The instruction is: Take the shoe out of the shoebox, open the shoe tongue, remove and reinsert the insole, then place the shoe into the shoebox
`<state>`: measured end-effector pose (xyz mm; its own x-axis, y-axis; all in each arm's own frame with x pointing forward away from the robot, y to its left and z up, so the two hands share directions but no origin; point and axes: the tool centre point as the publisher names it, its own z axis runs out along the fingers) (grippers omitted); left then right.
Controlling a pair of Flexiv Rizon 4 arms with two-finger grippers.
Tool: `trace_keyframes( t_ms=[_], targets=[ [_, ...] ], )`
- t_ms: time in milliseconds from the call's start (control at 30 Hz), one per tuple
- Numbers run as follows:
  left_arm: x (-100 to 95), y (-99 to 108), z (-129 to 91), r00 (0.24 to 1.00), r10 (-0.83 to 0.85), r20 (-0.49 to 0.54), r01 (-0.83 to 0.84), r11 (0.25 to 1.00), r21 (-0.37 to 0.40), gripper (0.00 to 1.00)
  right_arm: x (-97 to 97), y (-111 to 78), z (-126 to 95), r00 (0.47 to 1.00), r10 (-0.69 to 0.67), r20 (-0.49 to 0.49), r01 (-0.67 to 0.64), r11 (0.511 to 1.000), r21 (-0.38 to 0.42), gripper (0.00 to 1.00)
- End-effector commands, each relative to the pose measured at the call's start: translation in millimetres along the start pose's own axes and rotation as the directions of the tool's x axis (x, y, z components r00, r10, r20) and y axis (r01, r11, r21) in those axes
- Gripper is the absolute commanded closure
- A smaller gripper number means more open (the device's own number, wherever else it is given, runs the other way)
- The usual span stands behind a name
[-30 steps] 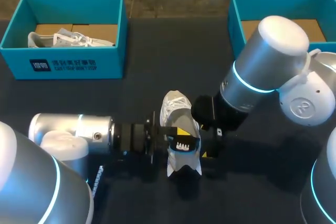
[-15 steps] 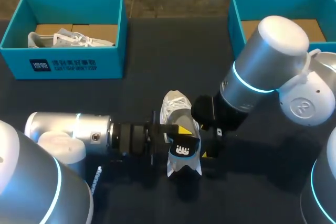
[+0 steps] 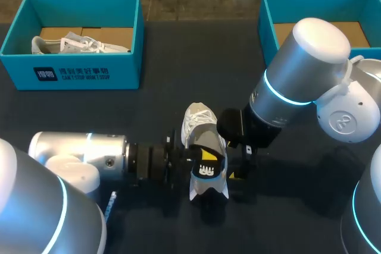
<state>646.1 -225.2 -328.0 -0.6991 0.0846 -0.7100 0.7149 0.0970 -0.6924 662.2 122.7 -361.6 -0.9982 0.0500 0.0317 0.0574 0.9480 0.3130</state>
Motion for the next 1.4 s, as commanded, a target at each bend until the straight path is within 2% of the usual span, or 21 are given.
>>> trace_keyframes(
  t_ms=[33,333,567,600,767,1000,1167,1200,1400],
  targets=[
    [-1.2,12,10,1.000,0.007,-0.003,-0.007,1.000,0.001,1.00,0.7,-0.2,1,1.000,0.000,0.001,0.000,1.000,-0.001,0.00],
    [-2.8,30,13,0.997,0.064,0.033,-0.062,0.997,-0.047,1.00,0.7,-0.2,1,1.000,0.000,0.001,0.000,1.000,-0.001,0.00],
    [-4.6,21,4,0.997,0.054,0.047,-0.052,0.998,-0.034,1.00,0.7,-0.2,1,1.000,0.000,0.001,0.000,1.000,-0.001,0.00],
    [-5.1,19,3,0.997,0.056,0.055,-0.054,0.998,-0.034,0.89,0.7,-0.2,1,1.000,0.000,0.001,0.000,1.000,-0.001,0.00],
    [-9.0,4,-6,0.995,0.063,0.079,-0.061,0.998,-0.021,0.72,0.7,-0.2,1,1.000,0.000,0.001,0.000,1.000,-0.001,0.00],
    [-10.3,-12,-10,0.993,0.072,0.094,-0.072,0.997,-0.003,0.76,0.7,-0.2,1,1.000,0.000,0.001,0.000,1.000,-0.001,0.00],
    [-8.9,-17,-7,0.992,0.084,0.094,-0.084,0.996,0.000,0.82,0.7,-0.2,1,1.000,0.000,0.001,0.000,1.000,-0.001,0.00],
    [-8.3,-18,-5,0.991,0.101,0.090,-0.102,0.995,-0.001,1.00,0.7,-0.2,1,1.000,0.000,0.001,0.000,1.000,-0.001,0.00],
    [-6.9,-5,2,0.990,0.116,0.081,-0.116,0.993,-0.008,1.00,0.7,-0.2,1,1.000,0.000,0.001,0.000,1.000,-0.001,0.00]
  ],
)
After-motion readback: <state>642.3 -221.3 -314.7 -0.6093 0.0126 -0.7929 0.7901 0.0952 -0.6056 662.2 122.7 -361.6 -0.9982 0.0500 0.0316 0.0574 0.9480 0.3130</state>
